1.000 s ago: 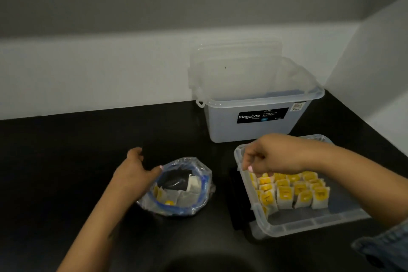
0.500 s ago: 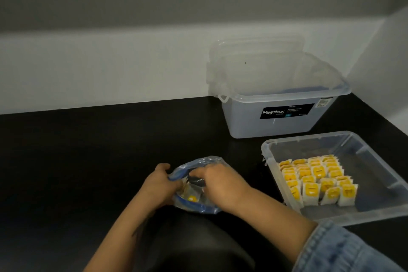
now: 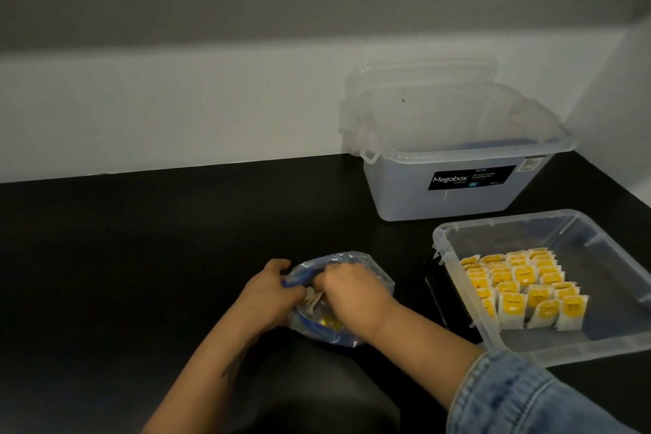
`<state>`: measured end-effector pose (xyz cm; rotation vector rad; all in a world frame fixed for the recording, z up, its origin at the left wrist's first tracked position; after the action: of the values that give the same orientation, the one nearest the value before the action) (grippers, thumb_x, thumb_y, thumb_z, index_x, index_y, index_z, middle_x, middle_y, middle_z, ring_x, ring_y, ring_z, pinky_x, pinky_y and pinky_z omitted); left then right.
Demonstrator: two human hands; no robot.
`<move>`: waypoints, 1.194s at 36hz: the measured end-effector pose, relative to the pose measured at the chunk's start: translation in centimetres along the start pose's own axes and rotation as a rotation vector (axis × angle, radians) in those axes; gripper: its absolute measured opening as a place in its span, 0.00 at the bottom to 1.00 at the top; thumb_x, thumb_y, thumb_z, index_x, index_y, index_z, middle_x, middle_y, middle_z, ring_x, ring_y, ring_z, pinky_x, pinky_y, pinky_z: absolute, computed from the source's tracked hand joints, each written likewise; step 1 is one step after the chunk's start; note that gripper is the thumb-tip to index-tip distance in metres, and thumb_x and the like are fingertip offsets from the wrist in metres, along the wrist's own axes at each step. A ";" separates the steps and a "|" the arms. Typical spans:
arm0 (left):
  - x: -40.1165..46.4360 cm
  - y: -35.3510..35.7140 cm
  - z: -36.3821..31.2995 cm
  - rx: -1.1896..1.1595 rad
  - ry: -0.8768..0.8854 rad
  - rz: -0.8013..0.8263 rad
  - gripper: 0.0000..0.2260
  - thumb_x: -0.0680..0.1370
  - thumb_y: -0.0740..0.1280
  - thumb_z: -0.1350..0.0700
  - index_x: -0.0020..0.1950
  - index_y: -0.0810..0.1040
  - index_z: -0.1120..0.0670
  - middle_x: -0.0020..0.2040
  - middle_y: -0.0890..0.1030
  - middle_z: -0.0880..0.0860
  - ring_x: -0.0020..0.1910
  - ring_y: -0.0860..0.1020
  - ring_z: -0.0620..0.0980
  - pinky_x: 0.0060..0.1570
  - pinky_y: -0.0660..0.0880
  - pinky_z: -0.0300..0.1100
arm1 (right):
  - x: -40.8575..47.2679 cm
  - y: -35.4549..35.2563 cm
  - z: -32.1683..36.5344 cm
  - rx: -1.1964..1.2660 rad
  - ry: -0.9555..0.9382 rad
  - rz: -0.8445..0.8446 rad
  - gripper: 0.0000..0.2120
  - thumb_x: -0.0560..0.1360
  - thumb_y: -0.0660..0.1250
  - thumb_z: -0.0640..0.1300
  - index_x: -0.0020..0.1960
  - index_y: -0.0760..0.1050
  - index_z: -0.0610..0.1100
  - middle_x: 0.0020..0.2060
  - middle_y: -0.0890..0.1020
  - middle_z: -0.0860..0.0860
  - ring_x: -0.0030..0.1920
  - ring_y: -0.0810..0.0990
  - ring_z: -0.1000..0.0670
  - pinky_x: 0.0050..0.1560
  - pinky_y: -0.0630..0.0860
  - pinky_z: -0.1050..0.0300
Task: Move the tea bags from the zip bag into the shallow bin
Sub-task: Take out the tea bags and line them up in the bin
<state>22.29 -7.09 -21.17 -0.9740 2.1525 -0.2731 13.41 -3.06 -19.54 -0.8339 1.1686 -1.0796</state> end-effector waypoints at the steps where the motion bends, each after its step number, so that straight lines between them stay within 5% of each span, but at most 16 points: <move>1: 0.0 -0.1 -0.1 0.003 0.005 -0.004 0.30 0.75 0.67 0.57 0.74 0.59 0.50 0.59 0.73 0.51 0.50 0.78 0.48 0.53 0.78 0.47 | -0.2 -0.4 -0.1 -0.022 0.007 0.013 0.13 0.75 0.67 0.42 0.60 0.75 0.44 0.55 0.78 0.47 0.56 0.78 0.47 0.56 0.72 0.54; 6: -0.6 -0.3 -1.8 0.005 0.084 -0.011 0.26 0.77 0.65 0.51 0.74 0.61 0.50 0.67 0.70 0.52 0.59 0.74 0.49 0.54 0.71 0.41 | -1.6 -4.3 -1.4 0.057 0.070 -0.062 0.07 0.77 0.65 0.45 0.53 0.77 0.46 0.38 0.75 0.52 0.42 0.77 0.52 0.43 0.74 0.57; 10: -2.3 -2.5 -5.2 -0.213 0.313 -0.179 0.19 0.79 0.57 0.44 0.69 0.68 0.47 0.65 0.72 0.47 0.61 0.70 0.43 0.56 0.67 0.40 | -3.6 -7.4 -3.7 0.441 0.167 -0.127 0.07 0.75 0.70 0.47 0.52 0.79 0.49 0.37 0.80 0.55 0.35 0.78 0.58 0.40 0.75 0.64; 14: -3.7 -1.0 -8.1 -0.433 0.410 -0.002 0.24 0.72 0.59 0.37 0.64 0.73 0.45 0.61 0.78 0.46 0.61 0.76 0.45 0.58 0.71 0.42 | -4.8 -8.7 -5.7 0.836 0.217 -0.149 0.03 0.73 0.72 0.44 0.43 0.79 0.46 0.25 0.80 0.54 0.23 0.76 0.59 0.29 0.74 0.66; 20: -3.6 2.0 -9.6 -0.656 0.299 0.132 0.27 0.65 0.71 0.50 0.64 0.72 0.51 0.57 0.81 0.53 0.52 0.82 0.51 0.47 0.81 0.45 | -5.9 -8.2 -7.4 1.199 0.283 -0.128 0.06 0.74 0.70 0.40 0.50 0.79 0.41 0.35 0.82 0.47 0.22 0.74 0.57 0.26 0.74 0.65; 32: -3.4 5.7 -12.2 -0.712 0.281 0.169 0.13 0.70 0.69 0.60 0.54 0.78 0.56 0.44 0.84 0.54 0.39 0.83 0.47 0.35 0.80 0.39 | -8.3 -9.2 -11.8 1.099 0.310 -0.283 0.11 0.74 0.71 0.44 0.56 0.77 0.45 0.36 0.82 0.46 0.23 0.75 0.55 0.25 0.74 0.62; 39: -3.6 7.9 -14.1 -0.671 0.326 0.190 0.16 0.66 0.70 0.59 0.53 0.79 0.56 0.45 0.85 0.54 0.41 0.83 0.48 0.35 0.80 0.39 | -11.0 -12.0 -15.0 0.877 0.344 -0.398 0.05 0.72 0.73 0.43 0.47 0.81 0.45 0.31 0.79 0.54 0.22 0.74 0.60 0.25 0.71 0.67; 43: -3.7 9.1 -15.0 -0.664 0.321 0.206 0.11 0.71 0.69 0.62 0.53 0.79 0.56 0.44 0.84 0.52 0.38 0.83 0.46 0.34 0.80 0.39 | -12.9 -14.1 -16.1 0.774 0.291 -0.415 0.04 0.71 0.75 0.42 0.41 0.81 0.48 0.30 0.79 0.54 0.20 0.71 0.61 0.23 0.70 0.68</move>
<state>8.22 0.27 -12.91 -1.0996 2.6883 0.4462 -5.82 5.50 -6.18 -0.3057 0.7044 -1.8792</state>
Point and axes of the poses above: each hand's wrist, its own x-axis towards the middle knuckle, its own y-axis out of the palm, z = x × y, the point moved 10 cm from there along x, towards the middle knuckle
